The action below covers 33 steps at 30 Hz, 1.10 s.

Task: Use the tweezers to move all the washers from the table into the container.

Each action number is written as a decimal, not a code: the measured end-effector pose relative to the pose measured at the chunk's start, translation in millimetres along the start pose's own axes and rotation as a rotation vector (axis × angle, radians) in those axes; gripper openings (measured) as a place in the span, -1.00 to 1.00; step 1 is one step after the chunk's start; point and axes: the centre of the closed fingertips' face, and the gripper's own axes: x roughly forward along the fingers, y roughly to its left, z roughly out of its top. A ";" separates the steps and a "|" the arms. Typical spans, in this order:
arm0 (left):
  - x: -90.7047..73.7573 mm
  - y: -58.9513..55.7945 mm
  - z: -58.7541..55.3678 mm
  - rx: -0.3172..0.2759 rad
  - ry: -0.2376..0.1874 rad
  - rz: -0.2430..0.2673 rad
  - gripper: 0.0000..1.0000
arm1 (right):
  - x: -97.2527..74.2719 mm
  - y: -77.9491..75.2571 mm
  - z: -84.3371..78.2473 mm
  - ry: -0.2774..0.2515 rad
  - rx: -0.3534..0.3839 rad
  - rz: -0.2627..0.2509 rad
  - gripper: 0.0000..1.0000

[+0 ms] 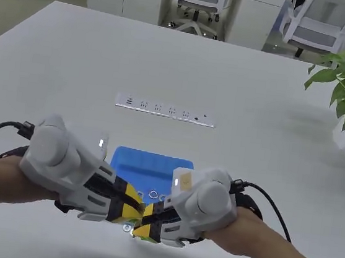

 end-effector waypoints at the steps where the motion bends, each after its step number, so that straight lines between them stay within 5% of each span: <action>1: -1.1 0.5 -0.1 -0.003 -0.002 0.002 -0.74 | -1.6 0.3 1.4 0.000 -0.003 -0.001 -0.82; 33: -40.4 -1.1 -20.8 -0.171 -0.091 0.165 0.18 | -41.2 -15.5 40.7 -0.017 -0.056 -0.010 -0.82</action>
